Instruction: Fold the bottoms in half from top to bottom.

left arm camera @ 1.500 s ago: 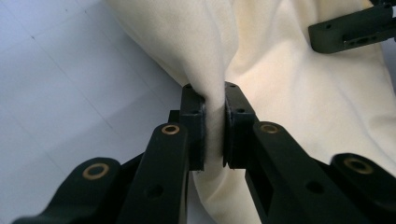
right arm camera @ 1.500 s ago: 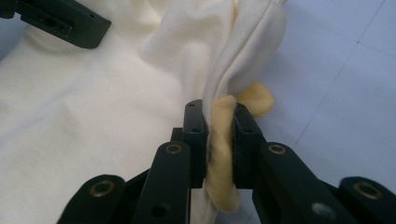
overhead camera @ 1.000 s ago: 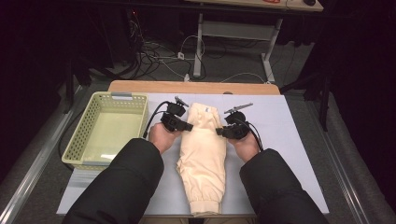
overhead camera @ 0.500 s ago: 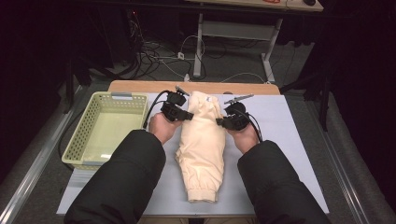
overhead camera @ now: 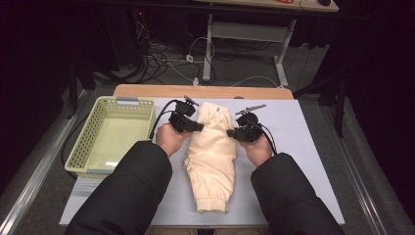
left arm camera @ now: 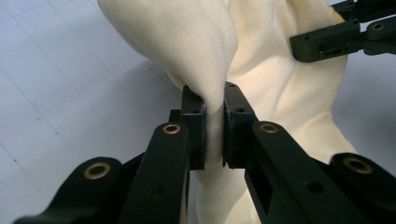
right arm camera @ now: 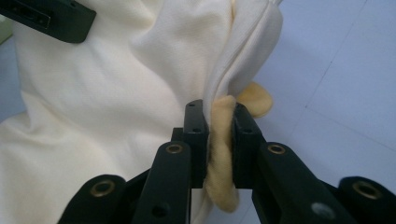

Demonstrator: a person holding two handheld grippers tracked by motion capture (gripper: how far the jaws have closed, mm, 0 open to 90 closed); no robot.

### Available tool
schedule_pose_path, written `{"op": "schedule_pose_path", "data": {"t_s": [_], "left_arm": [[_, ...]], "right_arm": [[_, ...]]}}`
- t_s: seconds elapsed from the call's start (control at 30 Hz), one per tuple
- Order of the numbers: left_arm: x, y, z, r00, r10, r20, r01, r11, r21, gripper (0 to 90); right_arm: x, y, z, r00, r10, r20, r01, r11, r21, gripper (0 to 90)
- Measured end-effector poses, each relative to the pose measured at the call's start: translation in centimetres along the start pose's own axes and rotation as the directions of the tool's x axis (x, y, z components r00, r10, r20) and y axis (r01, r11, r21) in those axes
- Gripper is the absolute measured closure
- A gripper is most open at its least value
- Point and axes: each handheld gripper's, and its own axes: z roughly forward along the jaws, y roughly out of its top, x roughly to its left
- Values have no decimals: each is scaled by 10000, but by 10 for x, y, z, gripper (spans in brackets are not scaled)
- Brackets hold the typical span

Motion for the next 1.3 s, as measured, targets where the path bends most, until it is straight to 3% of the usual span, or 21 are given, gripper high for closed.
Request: {"op": "schedule_pose_path", "data": {"t_s": [0.67, 1.3], "left_arm": [[-13, -16, -7, 9988, 371, 329, -370, 9993, -14, 793], [-19, -28, -9, 9975, 470, 535, -466, 9989, -78, 792]], "right_arm": [[8, -15, -11, 9992, -200, -360, 201, 9998, 31, 806], [14, -26, -18, 9975, -335, -617, 333, 9994, -44, 804]]}}
